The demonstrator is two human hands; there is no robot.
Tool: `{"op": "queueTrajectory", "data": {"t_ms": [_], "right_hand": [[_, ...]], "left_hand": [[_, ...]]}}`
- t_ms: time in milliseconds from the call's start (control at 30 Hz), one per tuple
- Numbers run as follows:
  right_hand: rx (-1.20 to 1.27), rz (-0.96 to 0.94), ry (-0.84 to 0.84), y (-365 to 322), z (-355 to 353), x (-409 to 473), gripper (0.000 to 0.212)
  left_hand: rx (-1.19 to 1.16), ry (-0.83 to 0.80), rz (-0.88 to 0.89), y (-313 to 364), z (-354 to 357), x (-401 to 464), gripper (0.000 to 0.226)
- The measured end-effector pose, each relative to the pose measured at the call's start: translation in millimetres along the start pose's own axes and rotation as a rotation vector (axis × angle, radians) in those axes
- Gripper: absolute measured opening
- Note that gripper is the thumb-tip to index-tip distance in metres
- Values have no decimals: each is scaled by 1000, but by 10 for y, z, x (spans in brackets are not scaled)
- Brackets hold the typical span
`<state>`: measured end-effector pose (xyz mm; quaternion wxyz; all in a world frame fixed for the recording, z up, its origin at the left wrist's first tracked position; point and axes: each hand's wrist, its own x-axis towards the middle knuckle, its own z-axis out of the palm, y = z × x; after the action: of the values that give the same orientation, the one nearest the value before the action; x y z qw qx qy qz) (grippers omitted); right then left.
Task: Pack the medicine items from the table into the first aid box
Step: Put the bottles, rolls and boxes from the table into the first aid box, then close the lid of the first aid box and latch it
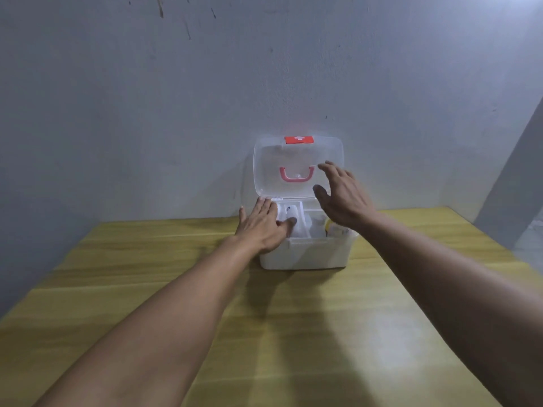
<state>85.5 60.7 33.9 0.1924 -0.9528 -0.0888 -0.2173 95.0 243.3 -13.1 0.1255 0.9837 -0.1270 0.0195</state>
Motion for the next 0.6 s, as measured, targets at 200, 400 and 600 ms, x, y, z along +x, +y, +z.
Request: {"op": "queueTrajectory", "data": {"t_ms": [200,400,600], "right_hand": [[-138,-89,32,-132,-125,644,60],[-273,-137,37,-131,-30,1035,54],[-326,-231,172,-109,-66,1131,24]], "left_hand": [[24,-49,-28,33,26,-16,83],[44,-54,-46,38,47,-13,80],[21,-66,-47,27,33,-4,79]]}}
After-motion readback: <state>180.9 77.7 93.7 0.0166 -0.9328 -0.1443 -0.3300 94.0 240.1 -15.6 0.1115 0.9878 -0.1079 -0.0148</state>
